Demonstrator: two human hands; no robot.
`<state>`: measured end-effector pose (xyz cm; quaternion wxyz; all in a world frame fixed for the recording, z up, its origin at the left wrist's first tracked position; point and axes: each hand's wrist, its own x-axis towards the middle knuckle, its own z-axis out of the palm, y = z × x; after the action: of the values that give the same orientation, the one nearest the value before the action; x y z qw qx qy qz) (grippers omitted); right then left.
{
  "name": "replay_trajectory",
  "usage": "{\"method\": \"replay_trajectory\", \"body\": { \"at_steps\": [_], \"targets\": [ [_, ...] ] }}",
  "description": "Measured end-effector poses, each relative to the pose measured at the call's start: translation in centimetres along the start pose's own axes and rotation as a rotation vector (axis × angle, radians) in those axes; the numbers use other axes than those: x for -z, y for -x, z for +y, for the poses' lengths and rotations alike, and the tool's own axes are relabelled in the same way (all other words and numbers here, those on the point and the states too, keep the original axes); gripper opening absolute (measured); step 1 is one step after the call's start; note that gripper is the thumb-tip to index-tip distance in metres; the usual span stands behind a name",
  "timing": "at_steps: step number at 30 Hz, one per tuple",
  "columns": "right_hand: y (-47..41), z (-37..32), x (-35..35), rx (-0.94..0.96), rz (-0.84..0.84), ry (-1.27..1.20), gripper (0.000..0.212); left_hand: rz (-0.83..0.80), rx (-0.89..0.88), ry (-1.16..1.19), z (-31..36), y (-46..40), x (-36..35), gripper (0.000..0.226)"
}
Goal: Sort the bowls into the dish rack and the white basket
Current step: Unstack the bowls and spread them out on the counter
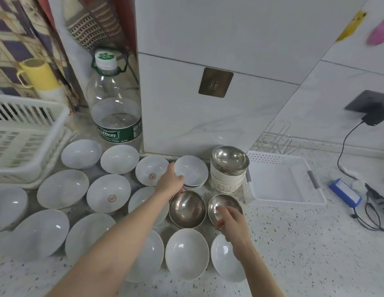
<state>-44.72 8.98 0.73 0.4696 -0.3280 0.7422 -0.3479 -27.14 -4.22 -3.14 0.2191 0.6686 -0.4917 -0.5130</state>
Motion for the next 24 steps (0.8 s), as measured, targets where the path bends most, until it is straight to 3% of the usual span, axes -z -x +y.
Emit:
{"method": "replay_trajectory", "body": {
  "at_steps": [4,10,24],
  "targets": [
    [0.5,1.4,0.1,-0.010,-0.011,0.034,0.013,-0.039,0.020,0.035,0.3,-0.5,0.0,0.054],
    [0.3,2.0,-0.5,-0.020,0.011,0.022,0.010,-0.063,0.090,0.325,1.0,-0.6,-0.1,0.058],
    [-3.4,-1.5,-3.1,-0.024,0.043,0.149,0.017,-0.147,0.120,0.688,0.2,2.3,4.6,0.061]
  ]
}}
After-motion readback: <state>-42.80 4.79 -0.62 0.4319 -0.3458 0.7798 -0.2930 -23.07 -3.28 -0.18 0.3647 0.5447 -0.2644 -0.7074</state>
